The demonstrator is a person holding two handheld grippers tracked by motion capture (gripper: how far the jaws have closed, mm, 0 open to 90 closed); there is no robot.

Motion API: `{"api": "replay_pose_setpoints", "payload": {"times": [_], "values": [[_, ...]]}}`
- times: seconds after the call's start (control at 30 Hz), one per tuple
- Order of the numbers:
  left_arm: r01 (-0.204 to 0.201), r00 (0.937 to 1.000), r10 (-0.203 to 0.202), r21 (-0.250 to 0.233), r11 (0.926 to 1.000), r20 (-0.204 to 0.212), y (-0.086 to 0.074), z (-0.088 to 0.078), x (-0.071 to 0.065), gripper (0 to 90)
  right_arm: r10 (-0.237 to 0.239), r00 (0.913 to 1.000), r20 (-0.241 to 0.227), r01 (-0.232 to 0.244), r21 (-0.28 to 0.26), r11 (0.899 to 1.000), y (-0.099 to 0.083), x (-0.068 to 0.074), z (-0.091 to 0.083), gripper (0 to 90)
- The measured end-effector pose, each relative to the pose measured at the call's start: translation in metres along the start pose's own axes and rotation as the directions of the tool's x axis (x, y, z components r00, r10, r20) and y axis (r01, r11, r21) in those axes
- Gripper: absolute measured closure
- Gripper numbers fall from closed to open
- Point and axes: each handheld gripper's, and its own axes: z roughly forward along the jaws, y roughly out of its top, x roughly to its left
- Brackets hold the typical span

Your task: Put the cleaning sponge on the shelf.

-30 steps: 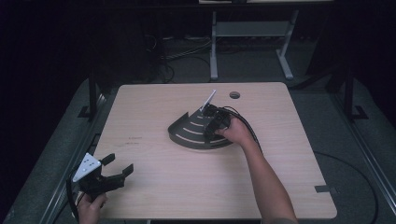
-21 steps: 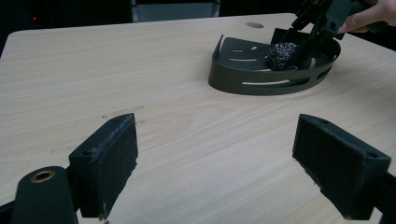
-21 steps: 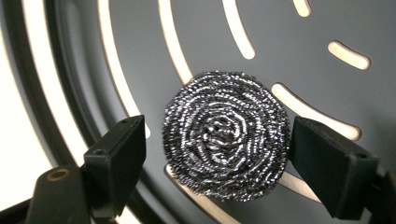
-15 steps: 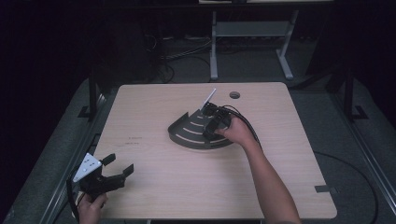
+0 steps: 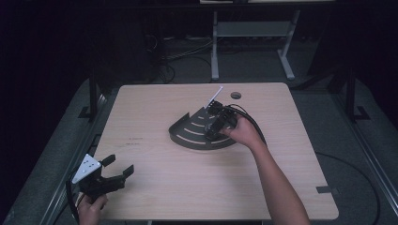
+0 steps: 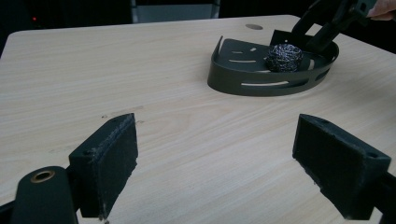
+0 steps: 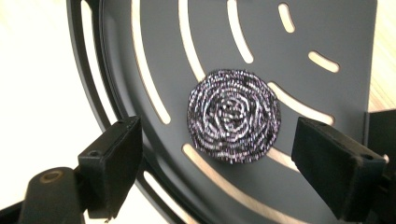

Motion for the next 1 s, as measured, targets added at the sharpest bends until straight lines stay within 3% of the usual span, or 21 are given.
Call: {"api": "replay_pose_setpoints", "payload": {"times": [0.43,0.73,1.0], "values": [[0.000,0.9999,0.000,0.008,1.0000,0.011,0.000,0.003,-0.005,13.3,-0.008,1.0000,0.006,0.008,-0.027,1.000,-0.019,0.006,-0.019,16.3],[-0.001,0.9999,0.001,0.014,0.9999,0.015,0.000,0.004,-0.005,13.3,-0.008,0.9999,-0.008,0.007,-0.061,0.998,-0.041,0.015,-0.034,16.3],[-0.015,0.9998,0.015,0.023,0.9996,0.012,0.000,0.006,-0.009,13.3,-0.017,0.9998,0.012,0.018,-0.057,0.998,-0.058,0.019,-0.045,16.5]]}}
